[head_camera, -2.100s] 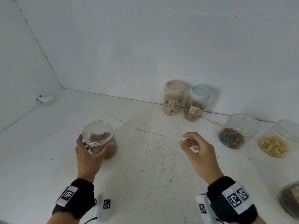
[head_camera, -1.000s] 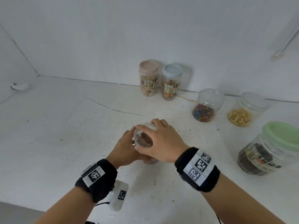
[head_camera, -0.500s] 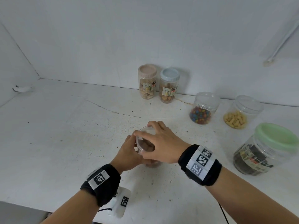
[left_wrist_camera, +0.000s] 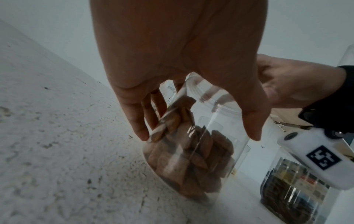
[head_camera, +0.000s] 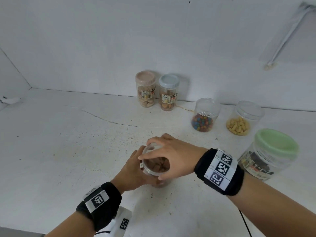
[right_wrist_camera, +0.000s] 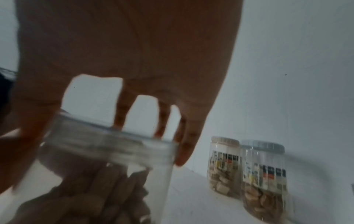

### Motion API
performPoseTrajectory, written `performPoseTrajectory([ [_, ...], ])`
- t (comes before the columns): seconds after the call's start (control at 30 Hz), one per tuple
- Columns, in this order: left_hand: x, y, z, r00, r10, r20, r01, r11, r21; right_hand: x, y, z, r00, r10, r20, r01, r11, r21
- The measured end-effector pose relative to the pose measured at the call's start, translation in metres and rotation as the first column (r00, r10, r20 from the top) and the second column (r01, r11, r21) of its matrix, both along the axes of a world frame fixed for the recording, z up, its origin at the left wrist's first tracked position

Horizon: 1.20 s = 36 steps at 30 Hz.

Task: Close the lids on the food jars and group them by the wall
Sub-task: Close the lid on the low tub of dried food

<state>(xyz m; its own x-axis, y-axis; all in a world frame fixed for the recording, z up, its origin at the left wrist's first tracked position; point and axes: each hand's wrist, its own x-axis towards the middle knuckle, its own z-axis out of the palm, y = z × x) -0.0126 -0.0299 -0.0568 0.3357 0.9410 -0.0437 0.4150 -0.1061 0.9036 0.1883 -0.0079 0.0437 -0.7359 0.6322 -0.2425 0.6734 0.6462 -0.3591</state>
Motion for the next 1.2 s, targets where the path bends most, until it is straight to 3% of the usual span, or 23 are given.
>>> performPoseTrajectory([
  [0.13,0.007,-0.005,0.003,0.999,0.048,0.008,-0.048,0.999,-0.007,-0.008,-0.013,-0.007,0.983,-0.184,0.02,0.176,0.963,0.204],
  [0.27,0.014,-0.007,0.001,1.0,0.023,0.005,-0.023,0.999,0.024,-0.009,-0.022,-0.011,0.954,-0.292,0.072,0.264,0.928,0.261],
  [0.37,0.018,-0.011,0.0,0.998,0.048,0.043,-0.048,0.999,-0.008,0.0,-0.016,-0.003,0.969,-0.235,0.08,0.219,0.96,0.172],
  [0.47,0.02,-0.019,-0.003,0.991,0.107,0.081,-0.106,0.994,-0.026,0.012,-0.004,0.009,0.997,-0.068,0.04,0.069,0.997,-0.025],
  [0.57,0.023,-0.028,-0.005,0.982,0.14,0.125,-0.137,0.99,-0.033,0.016,0.001,0.008,0.999,-0.031,0.012,0.031,0.999,0.017],
  [0.73,0.029,-0.038,-0.001,0.966,0.167,0.197,-0.161,0.986,-0.047,0.001,-0.016,-0.011,0.935,-0.346,0.081,0.308,0.902,0.301],
  [0.8,0.028,-0.039,0.0,0.965,0.169,0.2,-0.16,0.985,-0.062,0.003,-0.018,-0.011,0.917,-0.393,0.065,0.351,0.874,0.336],
  [0.87,0.028,-0.039,0.002,0.968,0.158,0.193,-0.146,0.987,-0.074,0.014,-0.013,-0.005,0.957,-0.291,0.005,0.281,0.929,0.243],
  [0.93,0.028,-0.038,0.002,0.968,0.159,0.193,-0.146,0.986,-0.079,0.026,-0.003,0.004,0.99,-0.131,-0.061,0.133,0.99,0.041],
  [1.03,0.029,-0.037,0.003,0.966,0.165,0.197,-0.151,0.985,-0.083,0.034,0.005,0.008,0.995,-0.067,-0.068,0.06,0.992,-0.11],
  [1.13,0.03,-0.038,0.003,0.964,0.163,0.209,-0.149,0.985,-0.081,0.025,-0.004,0.001,0.978,-0.208,-0.031,0.21,0.973,0.099],
  [1.2,0.03,-0.039,0.003,0.961,0.165,0.221,-0.149,0.985,-0.088,0.016,-0.014,-0.008,0.943,-0.332,0.018,0.315,0.908,0.275],
])
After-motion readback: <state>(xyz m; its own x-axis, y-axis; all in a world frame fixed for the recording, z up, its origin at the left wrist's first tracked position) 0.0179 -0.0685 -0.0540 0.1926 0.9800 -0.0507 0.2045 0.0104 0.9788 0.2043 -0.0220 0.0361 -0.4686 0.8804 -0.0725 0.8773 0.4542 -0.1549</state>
